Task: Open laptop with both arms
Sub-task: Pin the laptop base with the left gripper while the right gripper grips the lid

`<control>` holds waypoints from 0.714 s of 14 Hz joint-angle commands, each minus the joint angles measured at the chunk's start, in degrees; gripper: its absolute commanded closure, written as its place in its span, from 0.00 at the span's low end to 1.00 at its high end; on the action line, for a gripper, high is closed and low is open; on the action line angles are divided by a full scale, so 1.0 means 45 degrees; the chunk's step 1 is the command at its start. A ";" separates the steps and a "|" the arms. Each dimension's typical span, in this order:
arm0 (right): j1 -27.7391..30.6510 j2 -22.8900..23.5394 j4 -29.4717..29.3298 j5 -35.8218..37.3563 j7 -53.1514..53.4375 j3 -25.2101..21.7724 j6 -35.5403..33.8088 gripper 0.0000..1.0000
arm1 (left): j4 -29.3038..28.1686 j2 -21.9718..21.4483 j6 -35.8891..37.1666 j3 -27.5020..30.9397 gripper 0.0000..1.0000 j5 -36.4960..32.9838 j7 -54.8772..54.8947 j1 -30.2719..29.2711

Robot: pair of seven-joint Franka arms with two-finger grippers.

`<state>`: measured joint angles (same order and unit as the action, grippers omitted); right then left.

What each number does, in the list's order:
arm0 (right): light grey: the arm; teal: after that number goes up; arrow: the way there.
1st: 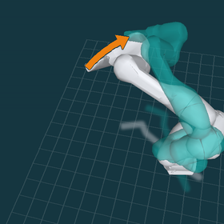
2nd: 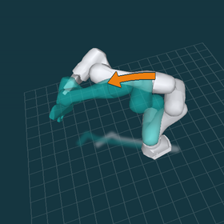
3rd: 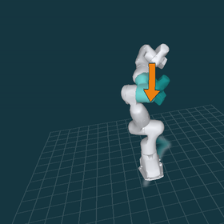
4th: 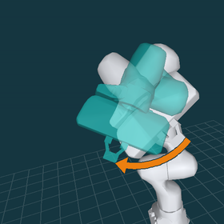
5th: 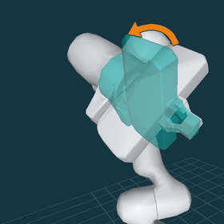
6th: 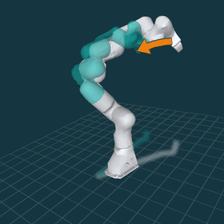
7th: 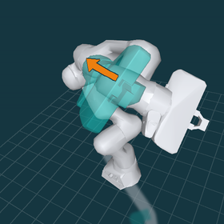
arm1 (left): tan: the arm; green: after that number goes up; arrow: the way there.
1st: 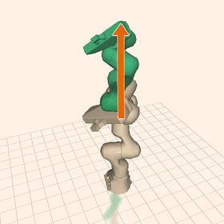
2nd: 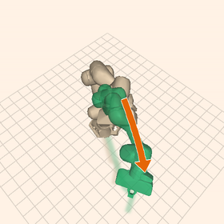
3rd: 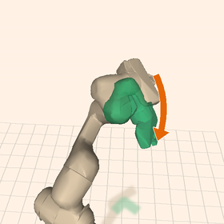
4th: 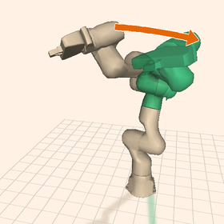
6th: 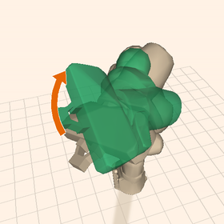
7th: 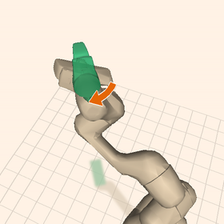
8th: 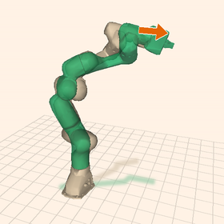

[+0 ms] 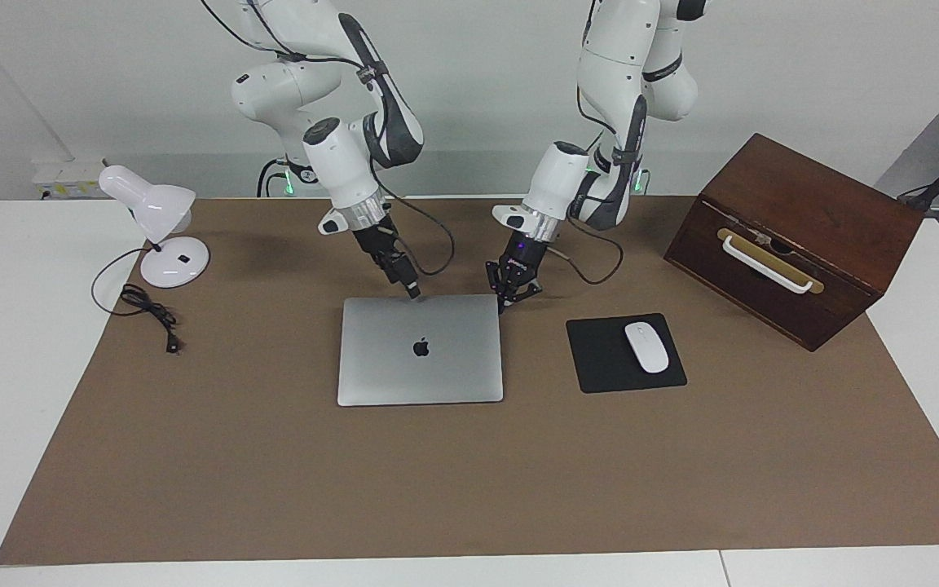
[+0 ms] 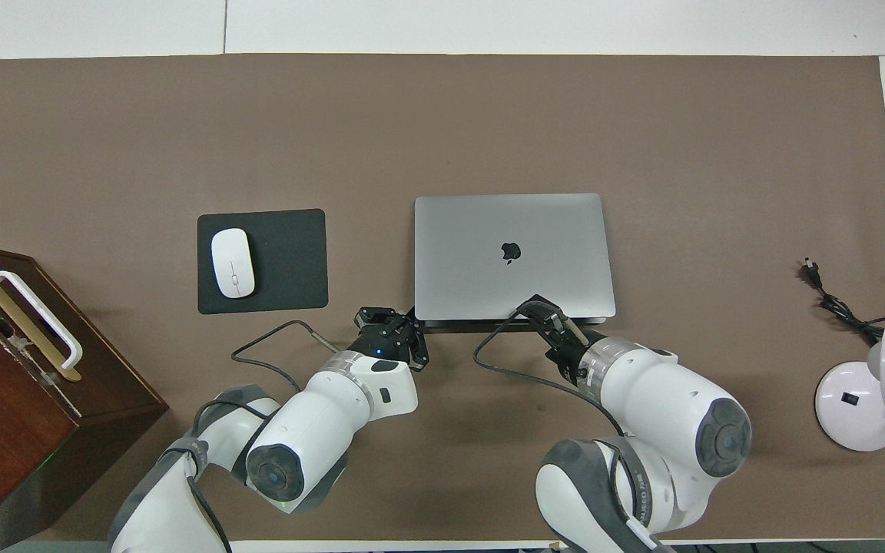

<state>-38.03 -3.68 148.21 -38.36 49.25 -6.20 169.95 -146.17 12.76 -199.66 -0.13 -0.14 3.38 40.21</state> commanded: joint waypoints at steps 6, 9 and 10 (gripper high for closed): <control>0.0013 0.0622 -0.0924 -0.0421 -0.1237 -0.0302 0.0593 0.00 | 0.0197 0.0250 -0.0261 0.0165 1.00 -0.0048 0.0010 0.0460; 0.0013 0.0759 -0.1081 -0.0460 -0.1238 -0.0321 0.0593 0.00 | 0.0177 0.0230 -0.0261 0.0165 1.00 -0.0028 -0.0107 0.0655; 0.0013 0.0759 -0.1081 -0.0460 -0.1238 -0.0321 0.0593 0.00 | 0.0197 0.0230 -0.0261 0.0165 1.00 -0.0028 -0.0127 0.0655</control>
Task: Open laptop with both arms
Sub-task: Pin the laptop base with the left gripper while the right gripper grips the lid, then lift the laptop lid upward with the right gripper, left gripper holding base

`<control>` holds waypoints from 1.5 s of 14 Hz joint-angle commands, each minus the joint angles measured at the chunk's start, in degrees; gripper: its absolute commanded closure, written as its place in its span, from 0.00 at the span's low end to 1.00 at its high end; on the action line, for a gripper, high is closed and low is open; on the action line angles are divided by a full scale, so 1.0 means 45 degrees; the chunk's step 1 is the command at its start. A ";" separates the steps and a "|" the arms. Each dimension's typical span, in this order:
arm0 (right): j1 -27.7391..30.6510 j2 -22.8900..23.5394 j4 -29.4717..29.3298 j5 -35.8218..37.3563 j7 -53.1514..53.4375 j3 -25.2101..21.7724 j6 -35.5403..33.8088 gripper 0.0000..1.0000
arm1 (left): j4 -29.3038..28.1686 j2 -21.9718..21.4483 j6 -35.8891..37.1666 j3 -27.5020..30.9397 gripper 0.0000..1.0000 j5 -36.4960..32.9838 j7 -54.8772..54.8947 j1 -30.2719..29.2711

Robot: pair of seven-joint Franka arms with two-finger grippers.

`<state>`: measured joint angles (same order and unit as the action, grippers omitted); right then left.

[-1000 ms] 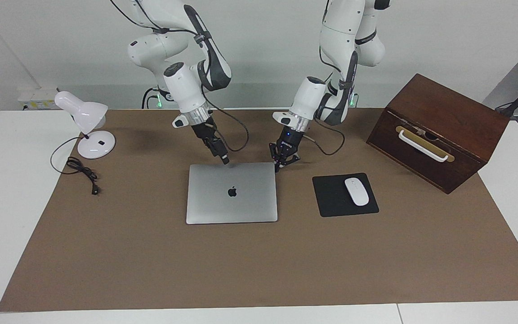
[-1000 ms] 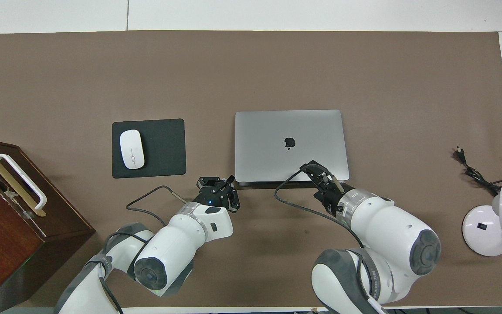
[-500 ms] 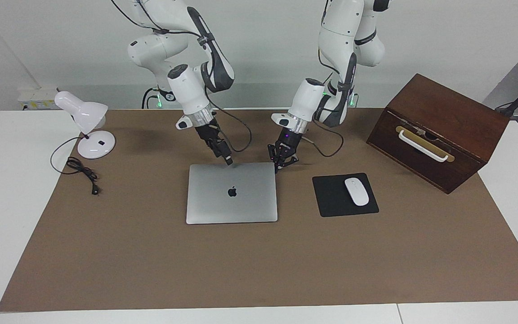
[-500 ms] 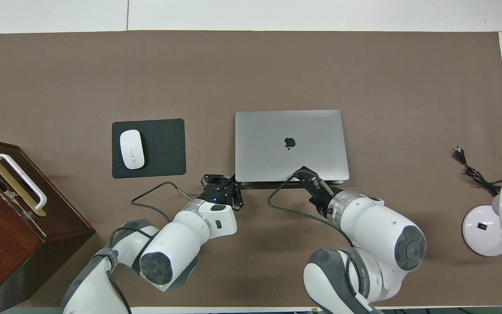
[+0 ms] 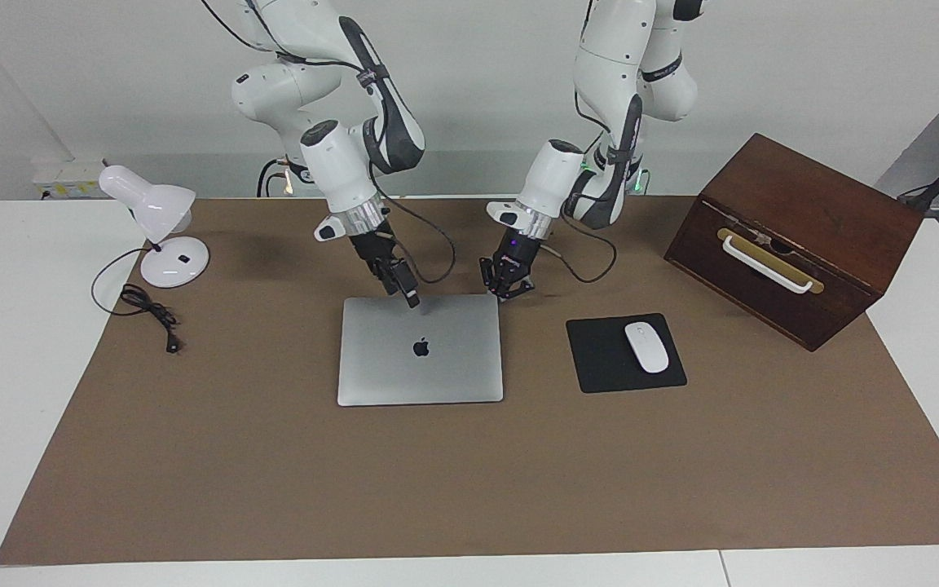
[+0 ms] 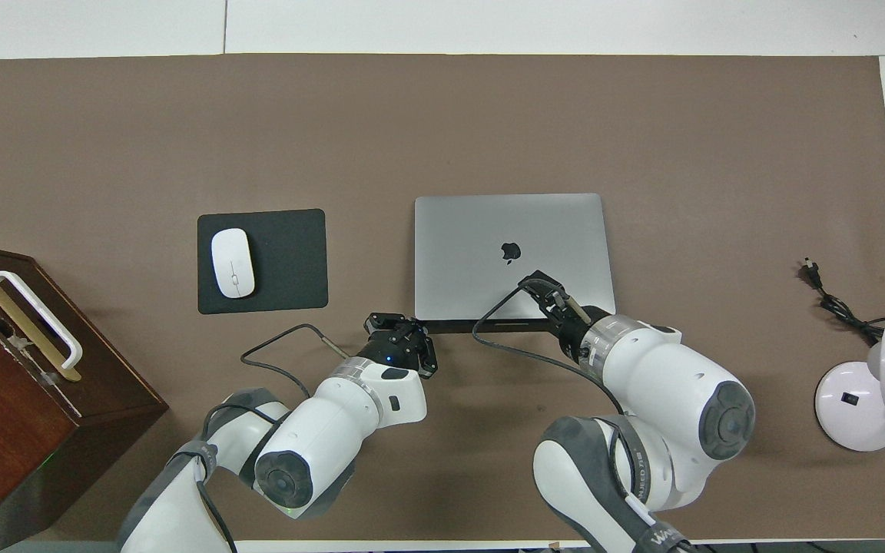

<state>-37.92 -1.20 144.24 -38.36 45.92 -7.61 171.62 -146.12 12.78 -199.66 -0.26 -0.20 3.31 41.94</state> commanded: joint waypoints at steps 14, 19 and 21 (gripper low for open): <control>0.0028 0.0599 -0.1038 -0.0712 -0.0478 -0.0087 0.0221 0.00 | 0.0693 0.0870 -0.0261 0.0234 1.00 -0.0092 -0.0072 0.0132; -0.0011 0.0755 -0.1292 -0.1320 -0.0479 -0.0048 0.0338 0.00 | 0.0712 0.0870 -0.0280 0.0234 1.00 -0.0266 -0.0072 0.0074; -0.0011 0.1026 -0.1874 -0.2349 -0.0478 0.0030 0.0514 0.00 | 0.0770 0.0890 -0.0261 0.0234 1.00 -0.0365 -0.0072 0.0015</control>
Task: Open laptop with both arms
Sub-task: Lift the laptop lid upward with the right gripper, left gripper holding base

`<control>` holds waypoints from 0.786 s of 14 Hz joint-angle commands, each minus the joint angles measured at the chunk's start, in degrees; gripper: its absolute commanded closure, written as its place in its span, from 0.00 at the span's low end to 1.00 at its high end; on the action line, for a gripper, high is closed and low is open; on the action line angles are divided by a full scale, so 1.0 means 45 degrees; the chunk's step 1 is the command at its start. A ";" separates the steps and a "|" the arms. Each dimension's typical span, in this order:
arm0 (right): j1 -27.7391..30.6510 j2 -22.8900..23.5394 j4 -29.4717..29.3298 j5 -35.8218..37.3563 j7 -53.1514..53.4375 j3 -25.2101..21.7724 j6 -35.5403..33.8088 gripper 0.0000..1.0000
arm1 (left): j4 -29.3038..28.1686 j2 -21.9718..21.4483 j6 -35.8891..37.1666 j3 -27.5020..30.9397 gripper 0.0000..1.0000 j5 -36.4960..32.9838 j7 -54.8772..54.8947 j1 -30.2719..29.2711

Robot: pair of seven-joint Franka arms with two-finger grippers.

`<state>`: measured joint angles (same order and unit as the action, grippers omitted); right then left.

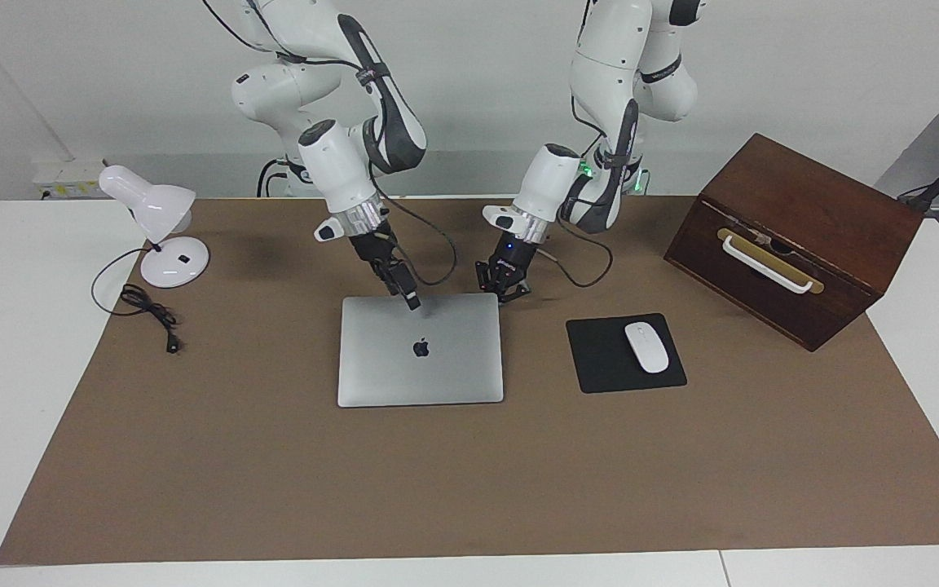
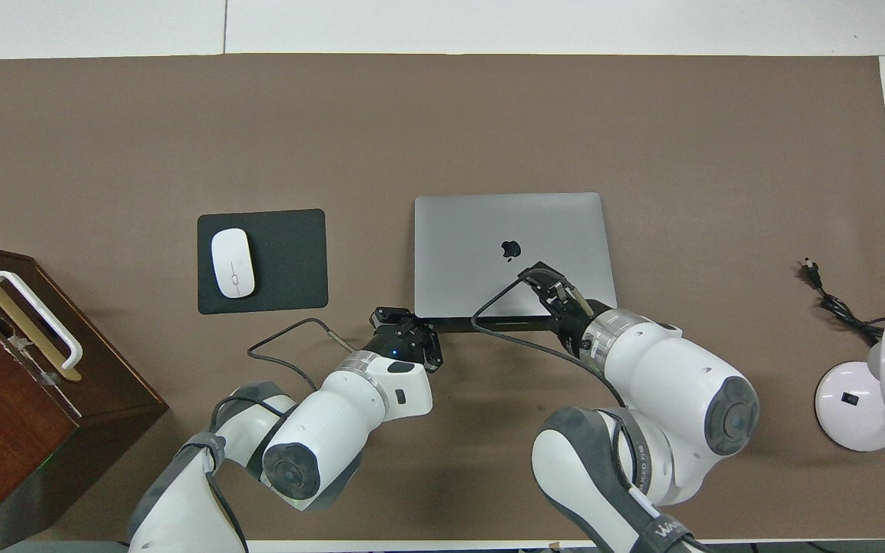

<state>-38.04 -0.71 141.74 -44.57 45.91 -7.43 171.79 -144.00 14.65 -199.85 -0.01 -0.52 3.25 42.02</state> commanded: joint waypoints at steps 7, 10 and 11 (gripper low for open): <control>0.0015 0.1700 -0.3155 -0.1326 -0.0398 0.0012 0.0418 0.00 | 0.0320 0.0671 -0.0217 0.0198 1.00 -0.0334 -0.0039 -0.0020; 0.0035 0.1993 -0.3800 -0.1307 -0.0515 -0.0105 0.0340 0.00 | 0.0320 0.0710 -0.0237 0.0198 1.00 -0.0315 -0.0039 -0.0040; 0.0054 0.2148 -0.4150 -0.1306 -0.0709 -0.0183 0.0107 0.00 | 0.0320 0.0710 -0.0218 0.0198 1.00 -0.0334 -0.0039 -0.0021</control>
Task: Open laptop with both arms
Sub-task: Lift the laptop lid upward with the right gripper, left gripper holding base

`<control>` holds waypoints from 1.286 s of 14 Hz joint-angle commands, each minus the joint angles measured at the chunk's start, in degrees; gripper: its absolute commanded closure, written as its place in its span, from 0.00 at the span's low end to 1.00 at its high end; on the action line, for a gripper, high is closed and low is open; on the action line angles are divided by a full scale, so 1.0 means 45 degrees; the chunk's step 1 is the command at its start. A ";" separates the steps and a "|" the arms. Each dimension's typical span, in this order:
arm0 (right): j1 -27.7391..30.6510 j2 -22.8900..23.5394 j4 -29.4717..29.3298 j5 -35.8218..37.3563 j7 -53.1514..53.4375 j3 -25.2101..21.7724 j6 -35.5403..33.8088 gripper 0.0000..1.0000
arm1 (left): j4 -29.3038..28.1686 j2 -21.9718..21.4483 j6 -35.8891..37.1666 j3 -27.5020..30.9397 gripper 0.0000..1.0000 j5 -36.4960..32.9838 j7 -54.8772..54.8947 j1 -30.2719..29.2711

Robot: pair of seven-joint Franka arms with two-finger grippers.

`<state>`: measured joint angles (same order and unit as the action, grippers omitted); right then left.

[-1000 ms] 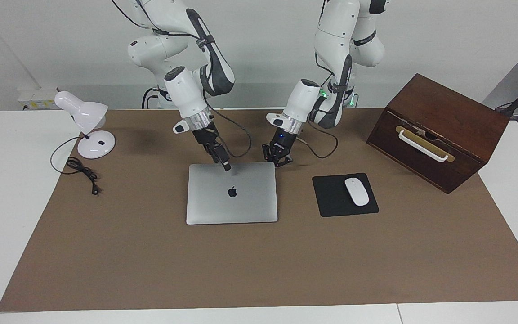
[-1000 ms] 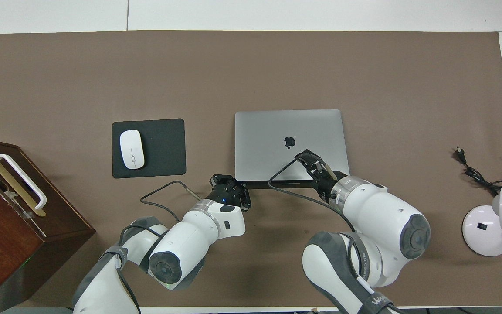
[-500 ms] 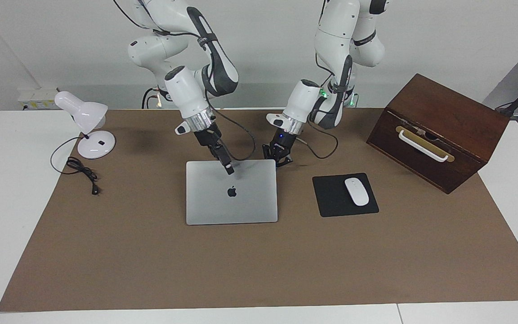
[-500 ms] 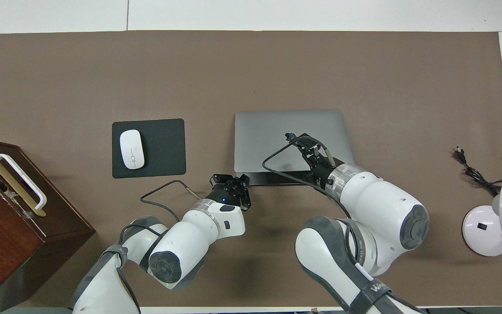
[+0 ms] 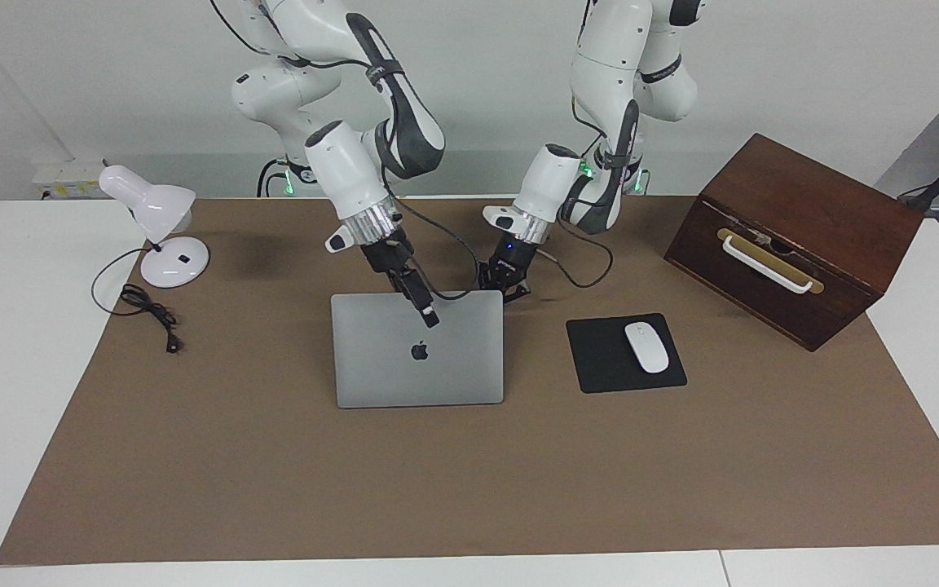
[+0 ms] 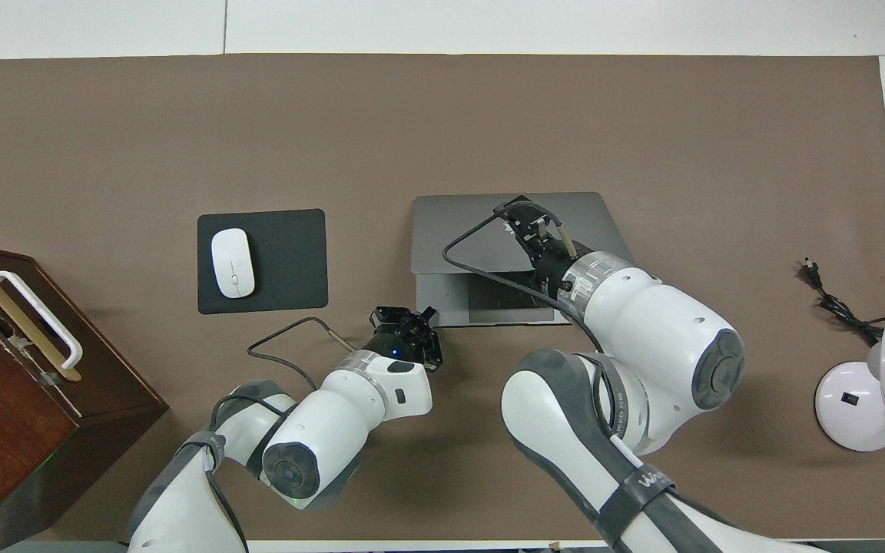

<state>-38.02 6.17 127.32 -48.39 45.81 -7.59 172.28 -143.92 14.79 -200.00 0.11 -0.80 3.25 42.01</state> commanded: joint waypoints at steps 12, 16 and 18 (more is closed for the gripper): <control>0.0382 0.2456 -0.4464 -0.0457 -0.3910 -0.1845 -0.3184 0.00 | 0.0282 0.0697 -0.0184 0.0171 1.00 -0.0272 0.0000 0.0000; 0.0402 0.2963 -0.5284 -0.0340 -0.3950 -0.2179 -0.3694 0.00 | 0.0263 0.0697 -0.0184 0.0171 1.00 -0.0252 0.0020 0.0019; 0.0421 0.3237 -0.5636 -0.0437 -0.4358 -0.2199 -0.3772 0.00 | 0.0263 0.0697 -0.0184 0.0171 1.00 -0.0252 0.0039 0.0019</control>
<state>-36.85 18.18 105.73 -48.39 29.74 -17.25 156.65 -143.92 14.82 -200.06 0.12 -0.84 3.27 42.01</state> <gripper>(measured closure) 0.000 0.991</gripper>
